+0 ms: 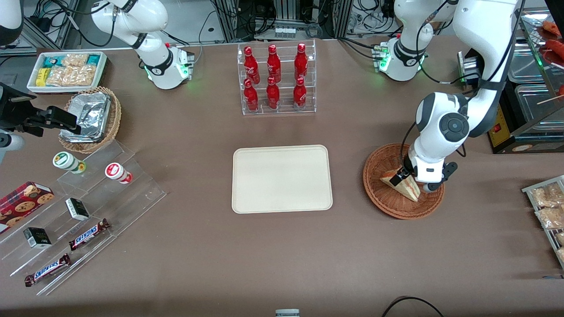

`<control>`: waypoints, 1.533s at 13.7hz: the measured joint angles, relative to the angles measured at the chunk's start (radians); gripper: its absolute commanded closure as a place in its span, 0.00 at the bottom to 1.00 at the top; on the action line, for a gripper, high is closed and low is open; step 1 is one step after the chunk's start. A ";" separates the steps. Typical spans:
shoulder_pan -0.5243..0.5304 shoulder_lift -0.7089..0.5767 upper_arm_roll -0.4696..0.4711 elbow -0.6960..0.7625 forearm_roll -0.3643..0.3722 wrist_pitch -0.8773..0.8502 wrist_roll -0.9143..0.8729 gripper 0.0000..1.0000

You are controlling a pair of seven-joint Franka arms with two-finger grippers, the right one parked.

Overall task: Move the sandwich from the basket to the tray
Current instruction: 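Close the left gripper on the wrapped sandwich wedge, then lift the sandwich and carry it over the cream tray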

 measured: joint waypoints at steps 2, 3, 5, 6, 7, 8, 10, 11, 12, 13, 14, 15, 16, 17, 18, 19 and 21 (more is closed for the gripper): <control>0.000 0.007 0.000 0.000 0.000 0.006 -0.002 0.63; 0.001 0.007 0.001 0.000 0.000 0.007 -0.003 0.86; 0.001 0.007 0.001 0.001 0.000 0.007 -0.003 1.00; 0.001 0.007 0.002 0.002 0.000 0.007 -0.003 1.00; 0.002 0.006 0.002 0.006 0.000 0.005 -0.003 1.00; 0.002 0.001 0.002 0.014 0.000 -0.006 -0.003 1.00; 0.002 -0.022 0.003 0.070 0.001 -0.107 -0.003 1.00; 0.001 -0.036 0.003 0.123 0.001 -0.194 -0.003 1.00; 0.000 -0.047 0.002 0.184 0.001 -0.279 -0.003 1.00; -0.002 -0.055 0.000 0.257 0.002 -0.364 -0.003 1.00; -0.005 -0.059 -0.003 0.327 0.002 -0.433 -0.002 1.00; -0.012 -0.059 -0.009 0.393 0.002 -0.487 0.001 1.00; -0.030 -0.057 -0.016 0.448 0.002 -0.520 0.001 1.00; -0.061 -0.052 -0.021 0.492 0.002 -0.536 0.001 1.00; -0.101 -0.044 -0.024 0.523 0.002 -0.543 0.001 1.00; -0.145 -0.032 -0.027 0.547 0.002 -0.544 -0.001 1.00; -0.239 0.012 -0.029 0.596 0.002 -0.544 -0.003 1.00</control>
